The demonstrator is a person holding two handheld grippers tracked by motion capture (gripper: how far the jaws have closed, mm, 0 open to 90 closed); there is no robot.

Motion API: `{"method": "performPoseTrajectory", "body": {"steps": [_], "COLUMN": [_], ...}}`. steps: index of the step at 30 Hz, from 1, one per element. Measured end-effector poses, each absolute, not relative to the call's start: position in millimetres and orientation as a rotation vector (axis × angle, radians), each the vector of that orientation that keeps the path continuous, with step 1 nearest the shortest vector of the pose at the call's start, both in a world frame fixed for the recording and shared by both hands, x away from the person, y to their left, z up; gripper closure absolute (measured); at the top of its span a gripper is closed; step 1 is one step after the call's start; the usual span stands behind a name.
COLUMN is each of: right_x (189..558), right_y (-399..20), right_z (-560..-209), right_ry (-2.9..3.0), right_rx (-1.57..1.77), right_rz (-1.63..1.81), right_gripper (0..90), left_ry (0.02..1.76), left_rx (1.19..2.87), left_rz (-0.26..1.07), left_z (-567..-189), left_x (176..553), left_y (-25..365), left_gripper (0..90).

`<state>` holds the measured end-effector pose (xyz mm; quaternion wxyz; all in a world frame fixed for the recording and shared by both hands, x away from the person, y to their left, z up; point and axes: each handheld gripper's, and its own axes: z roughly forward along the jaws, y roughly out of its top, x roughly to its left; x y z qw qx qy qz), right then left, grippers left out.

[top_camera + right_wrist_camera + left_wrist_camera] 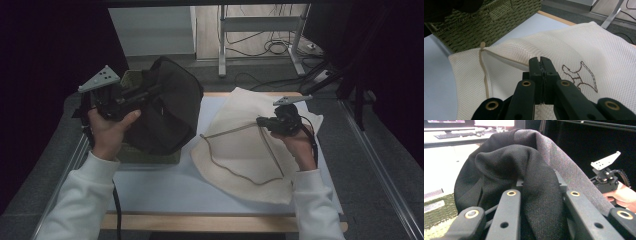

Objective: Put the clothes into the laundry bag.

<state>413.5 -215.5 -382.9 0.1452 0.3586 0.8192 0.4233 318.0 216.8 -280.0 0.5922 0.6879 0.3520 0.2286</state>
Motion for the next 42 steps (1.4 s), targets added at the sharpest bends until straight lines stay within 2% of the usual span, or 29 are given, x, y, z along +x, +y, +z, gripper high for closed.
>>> {"method": "performPoseTrajectory", "body": {"steps": [42], "right_x": [416], "right_y": [-220], "right_z": [-385], "right_ry": [2.352], "right_rx": [1.051], "right_rz": [1.229], "right_gripper": [89.0], "left_ry": [0.674], "left_rx": [1.610], "left_rz": [0.352], "left_z": [-295], "left_x": [290], "left_y": [181], "left_gripper": [75.2]}}
